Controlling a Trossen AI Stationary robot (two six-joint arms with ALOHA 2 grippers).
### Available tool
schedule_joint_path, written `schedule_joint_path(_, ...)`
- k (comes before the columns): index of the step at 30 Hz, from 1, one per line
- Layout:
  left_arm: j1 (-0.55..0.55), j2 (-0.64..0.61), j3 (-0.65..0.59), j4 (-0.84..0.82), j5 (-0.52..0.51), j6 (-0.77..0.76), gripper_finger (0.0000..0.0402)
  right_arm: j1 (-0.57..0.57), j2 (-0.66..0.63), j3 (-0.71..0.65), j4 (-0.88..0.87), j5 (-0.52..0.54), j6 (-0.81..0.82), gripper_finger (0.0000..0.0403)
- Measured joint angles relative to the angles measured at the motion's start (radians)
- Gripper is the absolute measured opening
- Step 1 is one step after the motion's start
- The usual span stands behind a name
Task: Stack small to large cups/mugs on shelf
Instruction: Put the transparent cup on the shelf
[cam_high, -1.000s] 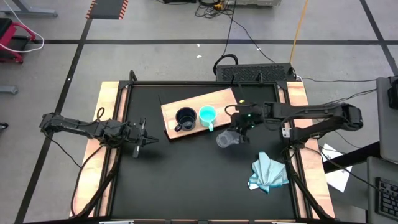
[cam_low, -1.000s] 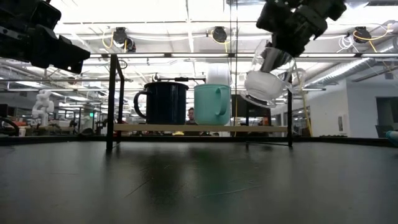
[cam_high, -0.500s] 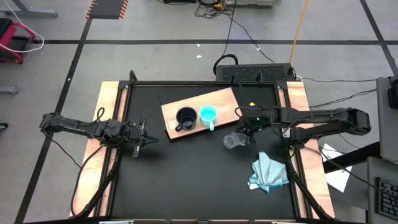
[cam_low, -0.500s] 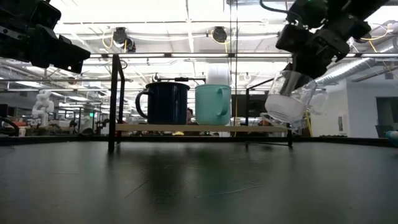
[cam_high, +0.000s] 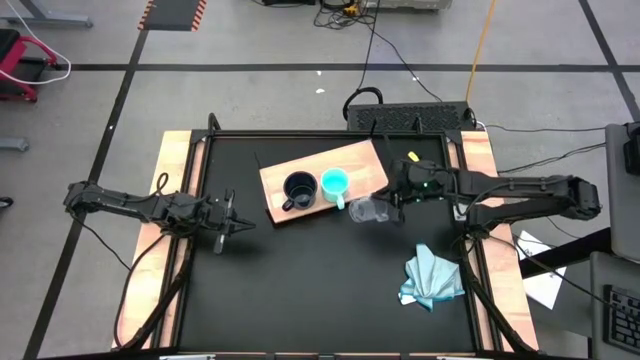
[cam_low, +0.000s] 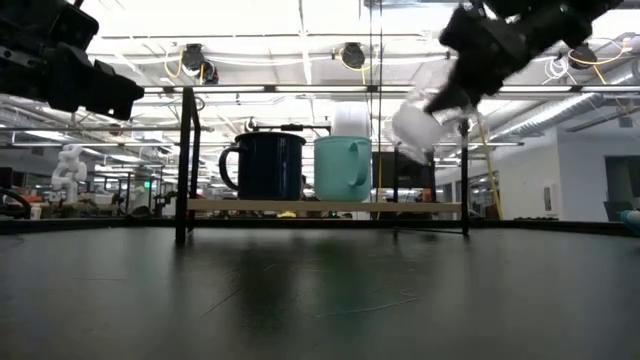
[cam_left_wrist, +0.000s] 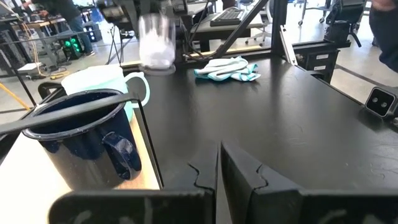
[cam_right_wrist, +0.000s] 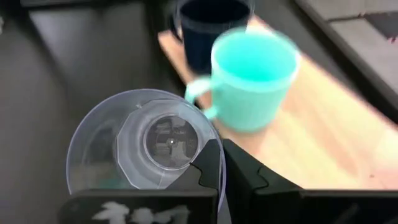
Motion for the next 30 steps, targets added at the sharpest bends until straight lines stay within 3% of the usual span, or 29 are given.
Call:
schedule_joint_path(12,0.0,0.0,0.0,-0.002,0.0,-0.003,0.0024,-0.03,0.064,0.294,-0.215,0.033,-0.029,0.0)
schedule_joint_path(17,0.0,0.0,0.0,-0.002,0.0,-0.003,0.0024,-0.072,0.168,0.5,-0.433,0.1,-0.057,0.0)
schedule_joint_path(23,0.0,0.0,0.0,-0.002,0.0,-0.003,0.0024,-0.161,0.327,0.723,-0.637,0.101,-0.072,0.0)
schedule_joint_path(30,0.0,0.0,0.0,-0.002,0.0,-0.003,0.0024,-0.245,0.47,0.801,-0.716,0.099,-0.086,0.0)
